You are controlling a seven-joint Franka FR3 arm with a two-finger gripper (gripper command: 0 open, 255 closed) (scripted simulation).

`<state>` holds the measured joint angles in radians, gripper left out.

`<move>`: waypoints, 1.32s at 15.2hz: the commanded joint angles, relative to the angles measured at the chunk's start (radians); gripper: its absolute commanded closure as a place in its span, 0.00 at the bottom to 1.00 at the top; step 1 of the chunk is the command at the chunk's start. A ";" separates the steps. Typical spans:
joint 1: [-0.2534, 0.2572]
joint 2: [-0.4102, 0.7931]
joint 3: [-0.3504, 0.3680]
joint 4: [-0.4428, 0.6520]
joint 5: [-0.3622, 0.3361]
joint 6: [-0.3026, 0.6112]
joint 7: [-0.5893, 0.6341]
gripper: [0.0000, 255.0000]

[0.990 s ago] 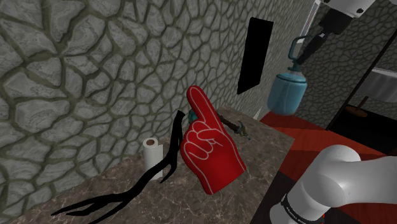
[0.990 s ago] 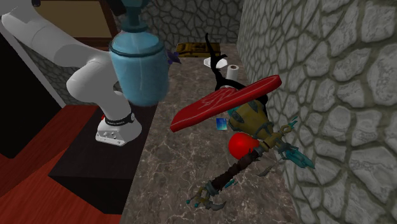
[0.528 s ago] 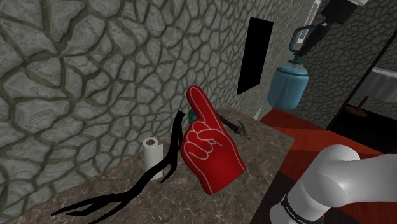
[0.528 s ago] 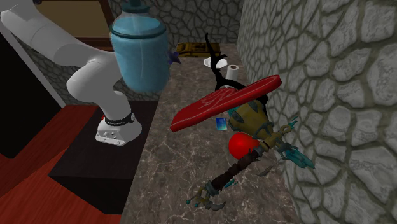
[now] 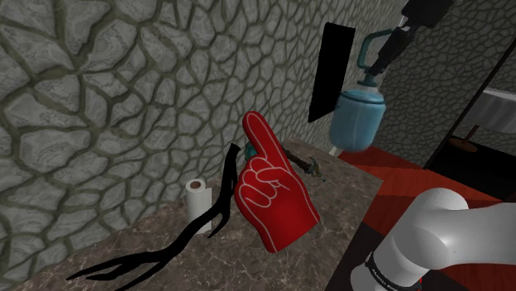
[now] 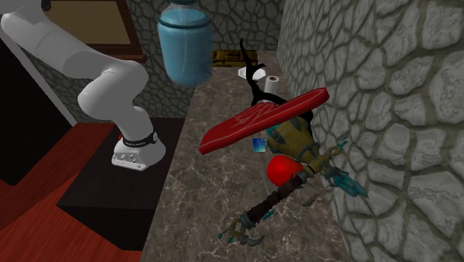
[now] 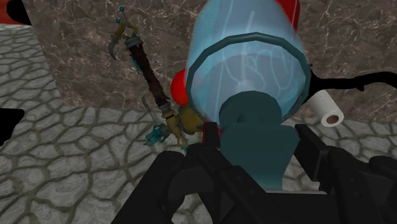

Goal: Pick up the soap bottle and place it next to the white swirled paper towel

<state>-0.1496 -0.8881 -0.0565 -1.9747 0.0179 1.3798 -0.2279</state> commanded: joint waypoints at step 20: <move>-0.022 0.191 0.518 0.201 0.210 0.057 0.488 1.00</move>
<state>-0.1695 -0.7064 0.4341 -1.7892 0.2216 1.4365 0.2331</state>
